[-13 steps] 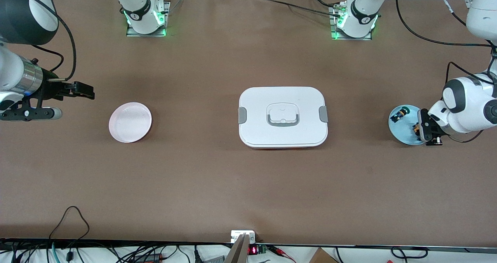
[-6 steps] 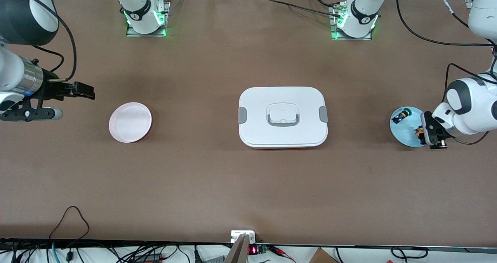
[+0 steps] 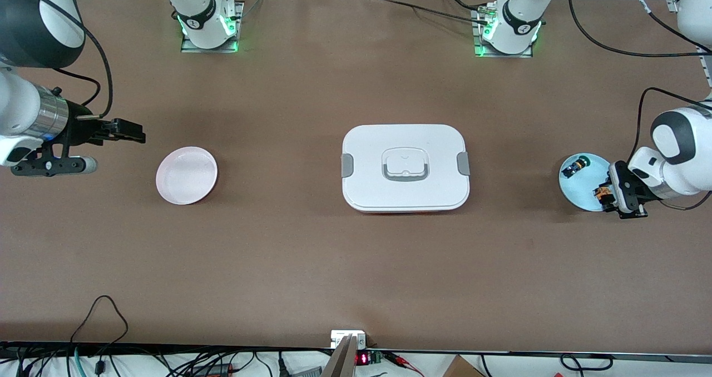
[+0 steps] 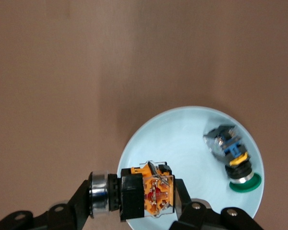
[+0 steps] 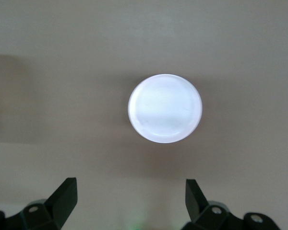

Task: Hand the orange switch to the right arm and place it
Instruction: 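Close the left gripper on the orange switch and lift it, then carry the orange switch toward the right gripper while the right gripper approaches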

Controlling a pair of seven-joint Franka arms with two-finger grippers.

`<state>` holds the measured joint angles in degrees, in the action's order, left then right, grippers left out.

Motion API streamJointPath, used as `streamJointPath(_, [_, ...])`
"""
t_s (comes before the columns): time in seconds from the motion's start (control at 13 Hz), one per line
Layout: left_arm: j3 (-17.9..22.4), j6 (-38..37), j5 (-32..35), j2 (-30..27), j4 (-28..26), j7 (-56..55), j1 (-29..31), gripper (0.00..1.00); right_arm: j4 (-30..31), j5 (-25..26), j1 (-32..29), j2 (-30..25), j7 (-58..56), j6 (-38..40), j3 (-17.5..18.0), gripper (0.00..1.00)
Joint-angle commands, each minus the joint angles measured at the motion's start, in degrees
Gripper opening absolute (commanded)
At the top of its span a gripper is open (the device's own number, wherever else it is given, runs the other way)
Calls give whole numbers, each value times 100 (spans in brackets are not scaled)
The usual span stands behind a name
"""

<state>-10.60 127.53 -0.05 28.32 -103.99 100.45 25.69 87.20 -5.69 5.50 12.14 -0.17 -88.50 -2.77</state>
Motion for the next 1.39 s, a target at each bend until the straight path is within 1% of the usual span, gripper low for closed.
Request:
streamJointPath(0.0, [-301,-684,-353,-230,108,168,-3,0,34,-283,-5,-71,-79,-27,4,100])
streamJointPath(0.23, [-521,-983,-1617,-379,99,159,-274,0,34,-301,91,-27,-79,-62,13,100])
streamJointPath(0.31, [-592,-1159,-2152,-476,99,159,-380,0,34,-319,152,-18,-79,-89,13,100])
streamJointPath(0.39, [-601,-1361,-2714,-537,99,159,-520,0,34,-493,162,51,-88,-106,13,100])
streamJointPath(0.54, [-610,-1931,-3961,-608,99,115,-810,0,34,-1133,153,262,-88,-167,4,100])
streamJointPath(0.69, [-610,-2013,-4877,-643,90,115,-1161,0,43,-1573,170,359,-79,-404,-4,100])
streamJointPath(0.77, [-610,-2022,-5299,-644,81,115,-1328,0,69,-1689,179,368,-79,-458,4,100])
streamJointPath(0.85, [-610,-2074,-5843,-644,81,115,-1565,0,78,-1907,188,386,-88,-458,4,100])
streamJointPath(1.0, [-610,-2083,-6863,-635,46,115,-2153,0,122,-2906,153,447,-88,-440,4,100])
streamJointPath(1.16, [-610,-2040,-7996,-600,46,115,-2769,0,174,-3629,171,483,-88,-458,4,100])
streamJointPath(1.23, [-610,-1978,-8480,-591,55,106,-3024,0,296,-4041,179,500,-79,-467,4,100])
streamJointPath(1.31, [-610,-1734,-8990,-582,55,123,-3314,0,472,-4506,153,518,-88,-484,4,100])
